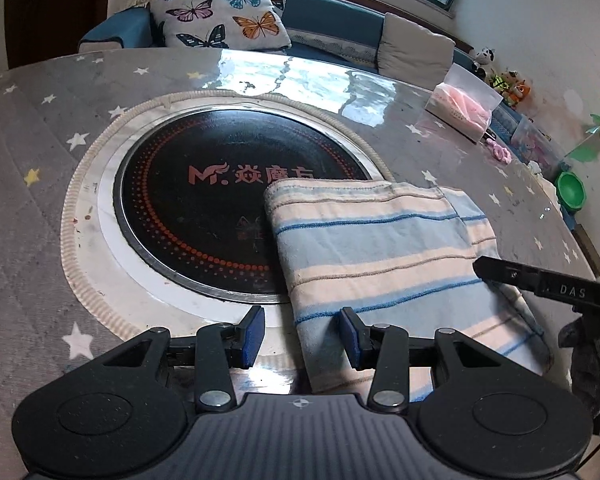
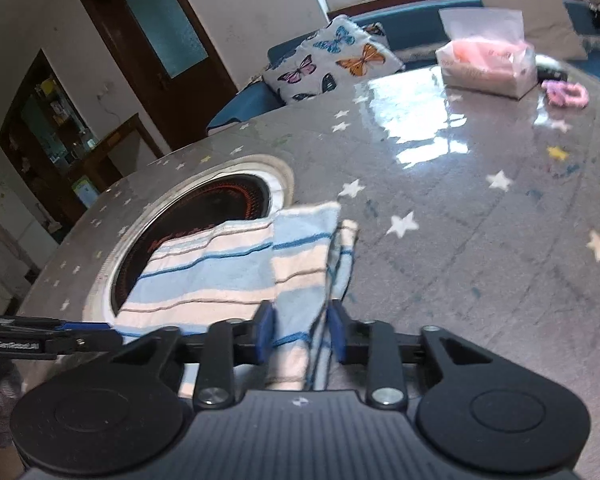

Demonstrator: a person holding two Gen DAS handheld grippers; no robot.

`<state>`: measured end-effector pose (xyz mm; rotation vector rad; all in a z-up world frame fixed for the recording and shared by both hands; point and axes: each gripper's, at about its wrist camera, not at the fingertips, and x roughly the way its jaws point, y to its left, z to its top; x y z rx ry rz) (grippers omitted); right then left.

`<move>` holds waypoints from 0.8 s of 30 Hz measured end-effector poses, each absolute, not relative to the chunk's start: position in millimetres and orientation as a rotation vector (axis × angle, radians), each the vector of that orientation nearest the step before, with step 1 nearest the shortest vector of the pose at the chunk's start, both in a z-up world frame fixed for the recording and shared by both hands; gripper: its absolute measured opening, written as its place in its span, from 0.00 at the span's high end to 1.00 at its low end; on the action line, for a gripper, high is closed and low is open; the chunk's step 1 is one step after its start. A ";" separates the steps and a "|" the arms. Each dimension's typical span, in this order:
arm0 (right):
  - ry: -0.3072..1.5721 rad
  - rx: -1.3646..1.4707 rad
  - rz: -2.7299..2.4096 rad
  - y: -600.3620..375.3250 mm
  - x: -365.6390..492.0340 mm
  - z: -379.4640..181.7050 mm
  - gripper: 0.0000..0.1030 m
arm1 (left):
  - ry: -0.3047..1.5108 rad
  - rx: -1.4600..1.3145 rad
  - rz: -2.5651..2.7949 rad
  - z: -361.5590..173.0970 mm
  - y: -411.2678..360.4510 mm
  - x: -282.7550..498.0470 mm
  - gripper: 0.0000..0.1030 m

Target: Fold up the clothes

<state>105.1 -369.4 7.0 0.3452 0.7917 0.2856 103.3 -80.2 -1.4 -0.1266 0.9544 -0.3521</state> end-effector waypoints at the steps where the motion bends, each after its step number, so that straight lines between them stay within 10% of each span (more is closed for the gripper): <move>1: 0.792 0.341 0.284 -368.4 104.8 7.1 0.77 | 0.956 -0.132 -0.356 -1.6 -80.8 103.9 0.59; 12: 0.783 0.347 0.263 -366.0 104.7 6.6 0.76 | 0.972 -0.181 -0.385 -6.9 -86.2 114.0 0.59; 24: 0.777 0.365 0.279 -367.5 94.2 6.6 0.85 | 0.950 -0.156 -0.421 -1.6 -86.4 103.1 0.87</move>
